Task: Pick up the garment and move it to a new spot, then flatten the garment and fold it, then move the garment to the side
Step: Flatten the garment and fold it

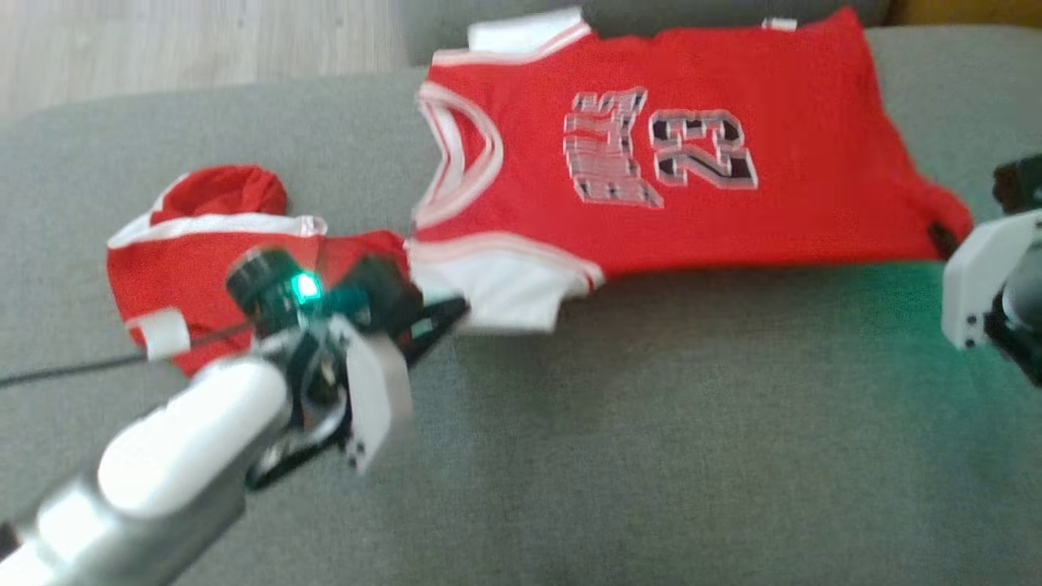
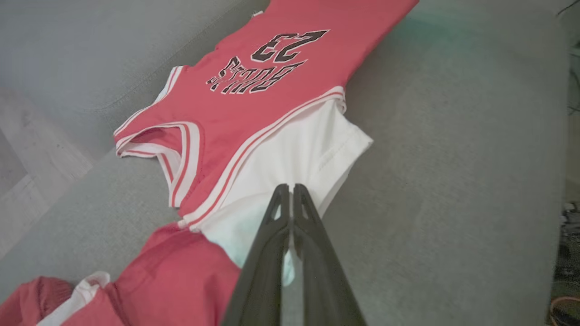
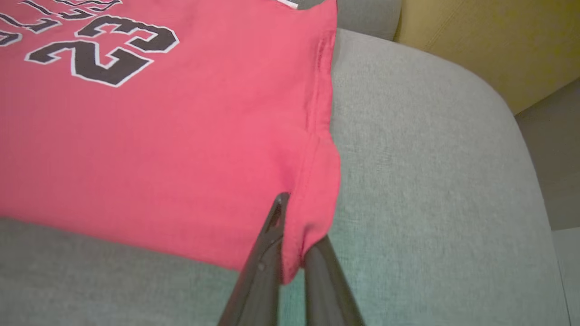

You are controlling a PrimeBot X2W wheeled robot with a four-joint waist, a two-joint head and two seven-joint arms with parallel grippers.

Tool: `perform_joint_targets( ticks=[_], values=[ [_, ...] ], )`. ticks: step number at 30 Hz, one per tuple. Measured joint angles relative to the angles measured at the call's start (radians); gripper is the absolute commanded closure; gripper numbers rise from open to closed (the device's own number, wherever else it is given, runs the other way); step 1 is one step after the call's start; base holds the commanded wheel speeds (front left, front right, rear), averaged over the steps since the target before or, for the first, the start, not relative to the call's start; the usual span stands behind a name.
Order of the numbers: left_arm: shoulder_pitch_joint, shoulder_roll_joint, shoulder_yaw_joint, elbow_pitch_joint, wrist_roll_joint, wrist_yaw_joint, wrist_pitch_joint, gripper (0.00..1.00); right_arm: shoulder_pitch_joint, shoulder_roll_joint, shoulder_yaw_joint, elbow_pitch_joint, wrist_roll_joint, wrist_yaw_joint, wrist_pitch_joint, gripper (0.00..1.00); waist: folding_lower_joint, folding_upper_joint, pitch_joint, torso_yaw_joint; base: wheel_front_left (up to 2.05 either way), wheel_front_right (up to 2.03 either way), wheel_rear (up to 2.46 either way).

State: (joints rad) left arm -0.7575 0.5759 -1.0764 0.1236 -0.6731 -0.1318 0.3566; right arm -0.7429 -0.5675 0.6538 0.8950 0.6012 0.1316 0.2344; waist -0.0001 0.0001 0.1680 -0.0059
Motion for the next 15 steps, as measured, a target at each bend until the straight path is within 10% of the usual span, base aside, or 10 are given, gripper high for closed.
perform_joint_targets(
  ticks=[15],
  values=[
    [0.152,0.120,-0.057,-0.333,-0.093,0.088,0.175,1.00,0.179,-0.146,0.124,-0.239,0.188,0.000,0.245,1.00,0.0000,0.0000,-0.113,-0.005,0.00,0.00,0.00]
  ],
)
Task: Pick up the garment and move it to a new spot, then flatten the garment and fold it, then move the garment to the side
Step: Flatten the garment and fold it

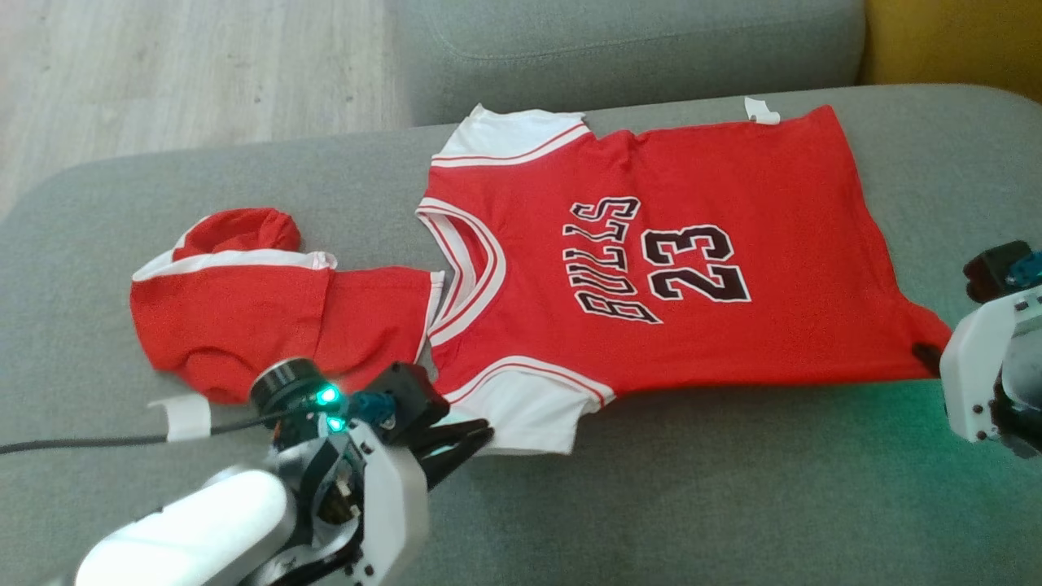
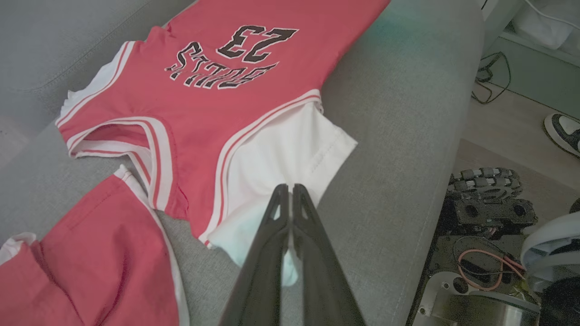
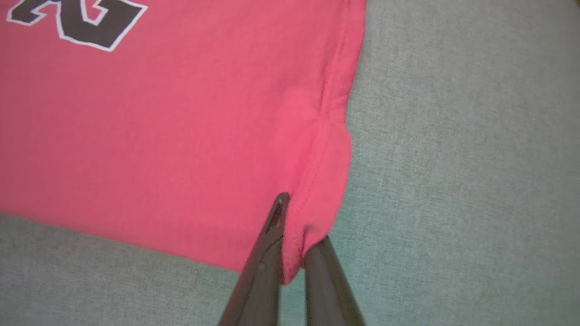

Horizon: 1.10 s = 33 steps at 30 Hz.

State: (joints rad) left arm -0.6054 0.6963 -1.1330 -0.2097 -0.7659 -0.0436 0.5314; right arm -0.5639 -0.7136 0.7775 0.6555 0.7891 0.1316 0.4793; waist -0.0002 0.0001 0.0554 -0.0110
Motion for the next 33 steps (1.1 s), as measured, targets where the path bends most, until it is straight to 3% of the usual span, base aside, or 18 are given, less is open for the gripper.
perform_joint_targets(
  ticks=[6,13,20,33],
  values=[
    [0.009,0.016,0.001,0.022,0.035,0.013,-0.015,1.00,0.018,-0.022,-0.041,-0.104,0.020,0.000,0.050,1.00,0.0002,0.0000,0.028,-0.011,0.00,0.00,0.00],
    [-0.113,-0.012,0.009,0.163,0.063,-0.038,-0.032,1.00,-0.033,-0.008,-0.126,-0.130,-0.018,0.000,0.067,1.00,0.0003,0.0000,0.096,-0.019,0.00,0.00,0.00],
    [-0.284,-0.081,0.001,0.368,0.073,-0.080,-0.021,1.00,-0.098,0.050,-0.203,-0.119,-0.070,0.000,0.066,1.00,0.0004,0.0000,0.176,-0.024,0.00,0.00,0.00],
    [-0.522,-0.179,-0.107,0.651,0.081,-0.089,-0.109,1.00,-0.244,0.174,-0.273,0.010,-0.164,0.000,-0.016,1.00,0.0004,-0.0001,0.299,-0.044,0.00,0.00,0.00]
  ],
)
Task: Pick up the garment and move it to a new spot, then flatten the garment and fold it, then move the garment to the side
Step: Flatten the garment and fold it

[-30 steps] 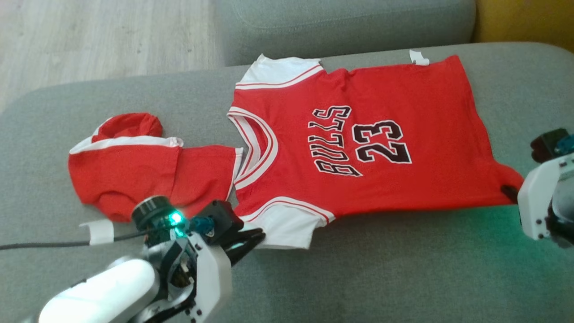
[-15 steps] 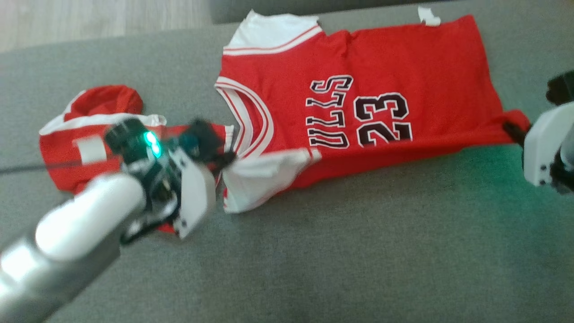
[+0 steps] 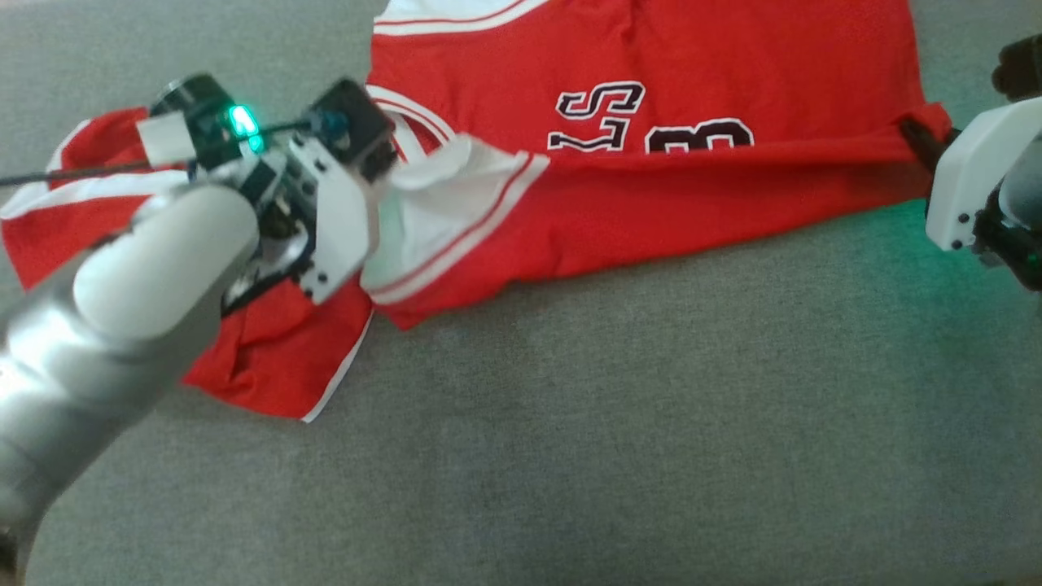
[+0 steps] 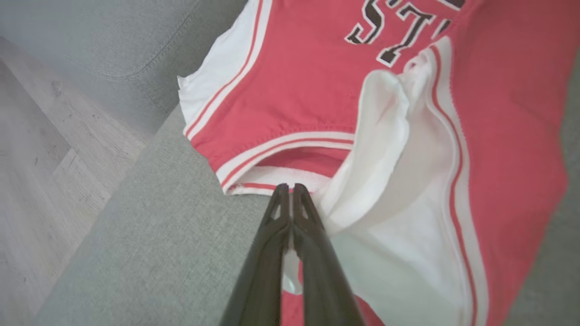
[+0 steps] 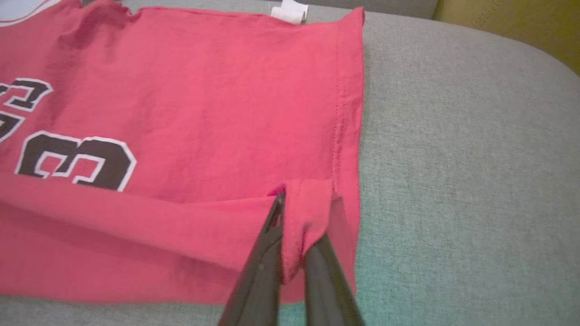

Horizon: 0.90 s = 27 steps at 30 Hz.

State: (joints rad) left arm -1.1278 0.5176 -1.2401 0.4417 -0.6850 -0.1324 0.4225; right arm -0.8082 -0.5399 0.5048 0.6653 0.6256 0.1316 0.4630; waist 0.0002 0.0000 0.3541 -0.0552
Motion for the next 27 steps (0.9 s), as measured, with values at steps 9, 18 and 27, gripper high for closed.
perform_joint_targets(
  ticks=[9,18,27],
  values=[
    [-0.039,-0.108,0.051,0.190,0.047,0.106,-0.229,0.00,-0.035,0.036,-0.086,0.089,-0.035,0.000,-0.219,0.00,-0.0001,0.0000,0.015,0.001,0.00,0.00,0.00],
    [0.040,-0.229,0.269,0.189,-0.027,0.331,-0.648,0.00,0.008,0.082,-0.248,0.037,-0.086,0.000,-0.659,0.00,-0.0004,0.0000,-0.056,0.014,0.00,0.00,0.00],
    [0.364,-0.264,0.511,-0.097,0.055,0.446,-0.679,0.00,0.275,0.219,-0.482,-0.210,-0.250,0.000,-0.715,0.00,-0.0004,0.0000,-0.122,0.011,0.00,0.00,0.00]
  ],
)
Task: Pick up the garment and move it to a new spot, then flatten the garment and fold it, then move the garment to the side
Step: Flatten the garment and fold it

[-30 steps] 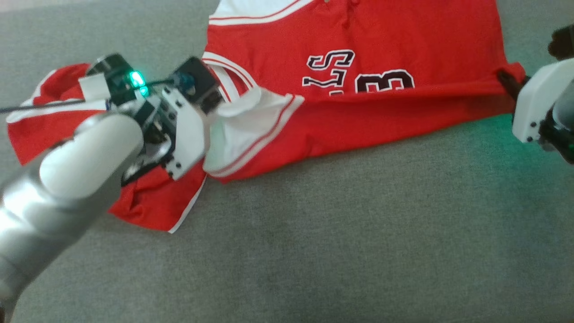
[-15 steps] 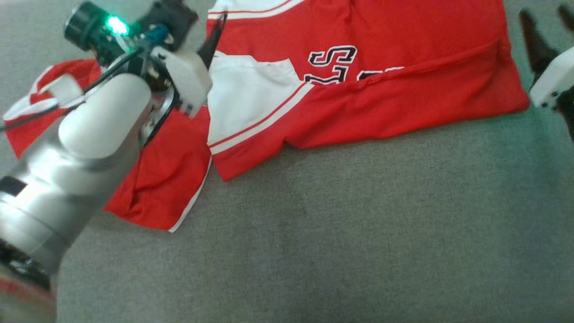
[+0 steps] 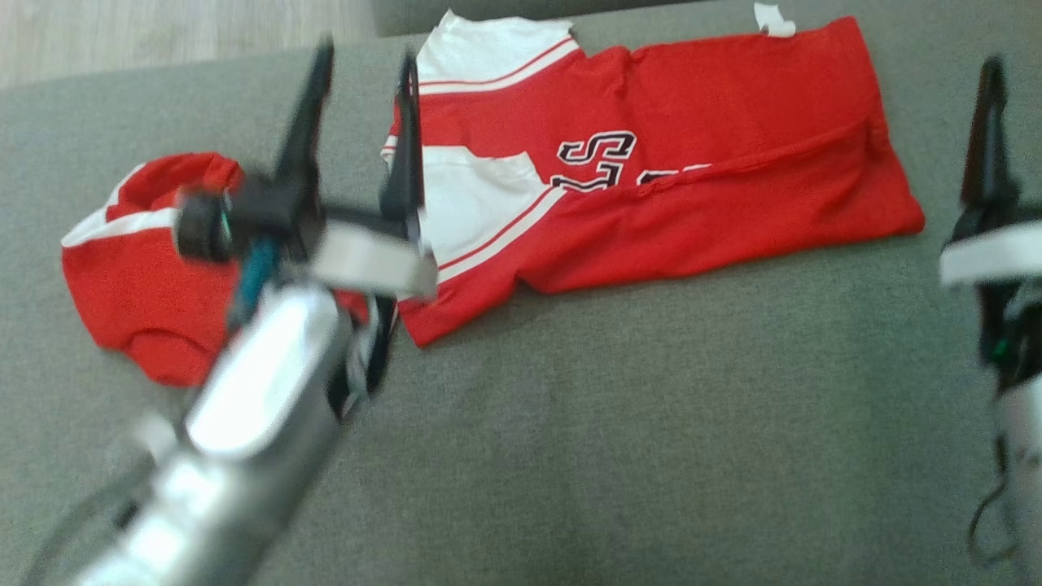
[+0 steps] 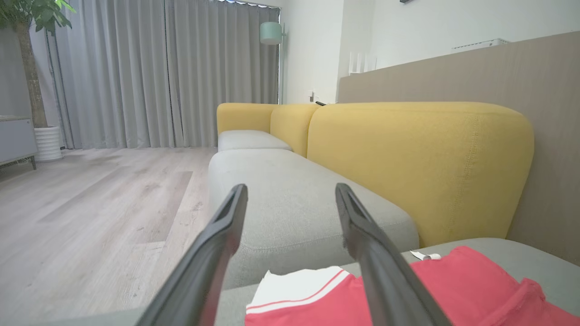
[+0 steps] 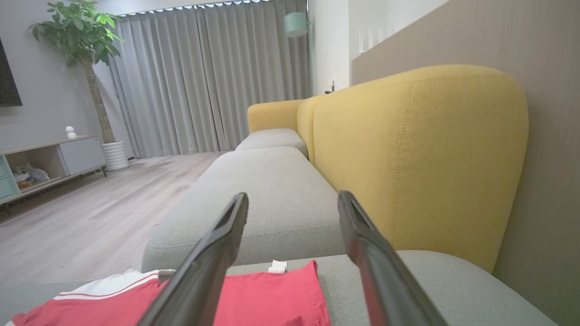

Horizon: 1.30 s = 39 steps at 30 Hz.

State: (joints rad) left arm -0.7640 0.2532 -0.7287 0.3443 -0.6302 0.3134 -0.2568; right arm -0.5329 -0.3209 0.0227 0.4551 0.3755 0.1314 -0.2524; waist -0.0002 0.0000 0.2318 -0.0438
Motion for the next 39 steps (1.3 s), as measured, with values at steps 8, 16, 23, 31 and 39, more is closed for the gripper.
perform_joint_targets(
  ticks=[8,16,23,31,39],
  values=[
    [0.349,-0.081,0.113,-0.079,0.121,-0.021,0.000,0.00,0.293,0.148,-0.115,-0.139,-0.132,0.000,-0.003,0.00,0.0000,0.0000,-0.060,0.002,0.00,0.00,0.00],
    [0.453,-0.141,0.173,-0.035,0.192,-0.088,0.000,0.00,0.364,0.207,-0.139,-0.194,-0.166,0.000,-0.003,0.00,0.0003,0.0000,-0.084,0.000,0.00,0.00,0.00],
    [0.411,-0.145,0.118,0.108,0.254,-0.162,0.031,0.00,0.363,0.215,-0.138,-0.202,-0.170,0.000,-0.003,0.00,0.0002,0.0000,-0.075,-0.011,0.00,0.00,0.00],
    [0.323,-0.121,0.003,0.249,0.373,-0.180,0.155,0.00,0.362,0.220,-0.133,-0.204,-0.170,0.000,-0.003,0.00,0.0002,0.0000,-0.047,-0.023,0.00,0.00,0.00],
    [0.212,-0.102,-0.044,0.353,0.440,-0.163,0.226,0.00,0.335,0.227,-0.121,-0.198,-0.170,0.000,-0.003,0.00,0.0003,0.0000,0.005,-0.048,0.00,0.00,0.00]
  ],
)
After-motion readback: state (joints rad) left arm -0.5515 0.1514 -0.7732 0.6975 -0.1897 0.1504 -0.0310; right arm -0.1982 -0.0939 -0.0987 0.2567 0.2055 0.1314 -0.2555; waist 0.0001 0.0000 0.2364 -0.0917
